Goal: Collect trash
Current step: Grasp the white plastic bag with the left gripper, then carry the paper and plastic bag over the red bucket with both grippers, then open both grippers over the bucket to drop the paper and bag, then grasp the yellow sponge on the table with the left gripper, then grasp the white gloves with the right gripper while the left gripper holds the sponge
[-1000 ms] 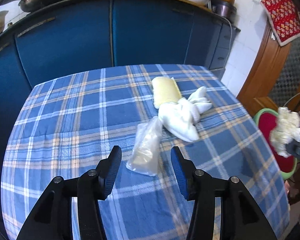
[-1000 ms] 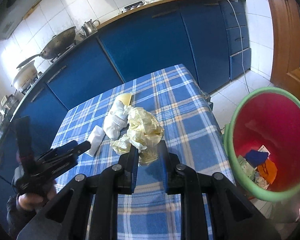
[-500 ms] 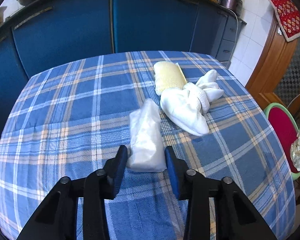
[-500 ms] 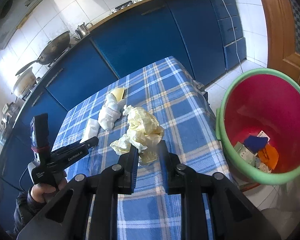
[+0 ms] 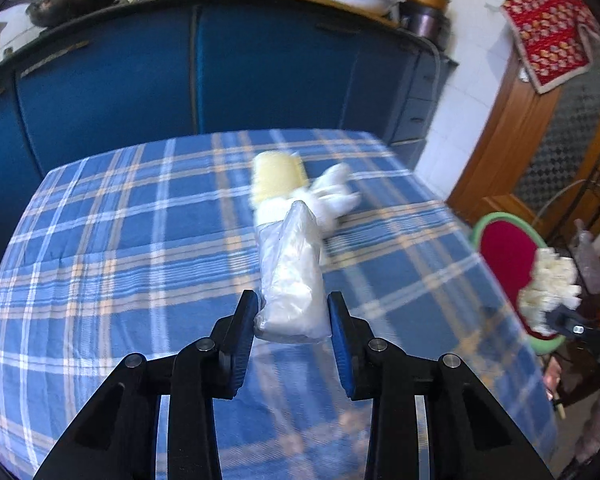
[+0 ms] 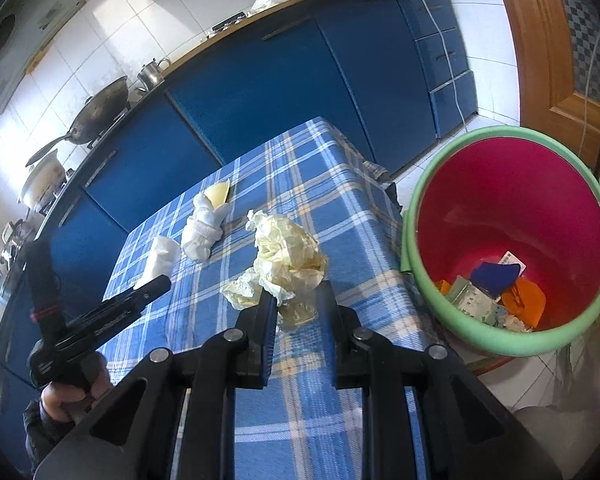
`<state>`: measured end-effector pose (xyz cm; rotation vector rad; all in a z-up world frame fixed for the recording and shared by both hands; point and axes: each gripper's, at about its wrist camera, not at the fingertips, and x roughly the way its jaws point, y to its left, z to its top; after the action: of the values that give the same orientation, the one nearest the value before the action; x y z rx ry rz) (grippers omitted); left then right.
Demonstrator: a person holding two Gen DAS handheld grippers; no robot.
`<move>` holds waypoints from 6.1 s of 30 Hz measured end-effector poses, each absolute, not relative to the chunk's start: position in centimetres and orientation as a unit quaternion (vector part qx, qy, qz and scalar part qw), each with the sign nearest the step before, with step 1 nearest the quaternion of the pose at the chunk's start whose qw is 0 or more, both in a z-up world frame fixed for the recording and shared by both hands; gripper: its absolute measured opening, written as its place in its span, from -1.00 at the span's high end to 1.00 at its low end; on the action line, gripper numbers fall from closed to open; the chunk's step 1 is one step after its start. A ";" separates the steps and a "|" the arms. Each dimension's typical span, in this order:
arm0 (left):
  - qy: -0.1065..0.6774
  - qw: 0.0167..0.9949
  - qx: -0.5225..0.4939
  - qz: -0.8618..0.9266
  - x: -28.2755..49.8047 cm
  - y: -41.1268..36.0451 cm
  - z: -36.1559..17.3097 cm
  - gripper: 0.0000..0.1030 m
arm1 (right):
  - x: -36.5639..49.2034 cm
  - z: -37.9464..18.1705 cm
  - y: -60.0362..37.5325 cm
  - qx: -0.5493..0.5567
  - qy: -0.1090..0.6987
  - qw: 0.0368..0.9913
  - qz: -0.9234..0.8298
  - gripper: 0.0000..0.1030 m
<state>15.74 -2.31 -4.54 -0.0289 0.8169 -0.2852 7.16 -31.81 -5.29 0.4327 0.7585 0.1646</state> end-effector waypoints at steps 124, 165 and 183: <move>0.470 0.878 0.016 -0.089 32.4 -7.0 -7.0 -0.08 | 6.4 -8.5 -42.6 0.245 0.376 0.887 -0.110 -0.18; 0.382 0.923 -0.042 -0.036 21.7 1.9 -2.7 0.07 | 7.8 -4.5 -34.0 0.184 0.362 0.913 -0.022 -0.18; 0.382 0.921 -0.077 0.002 21.6 6.3 -5.9 0.06 | 16.1 -4.9 -20.8 0.099 0.392 0.912 0.072 -0.20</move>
<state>21.59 6.31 -5.89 -0.1586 0.7841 0.0039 16.06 -20.83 -4.94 0.2046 0.8071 0.1483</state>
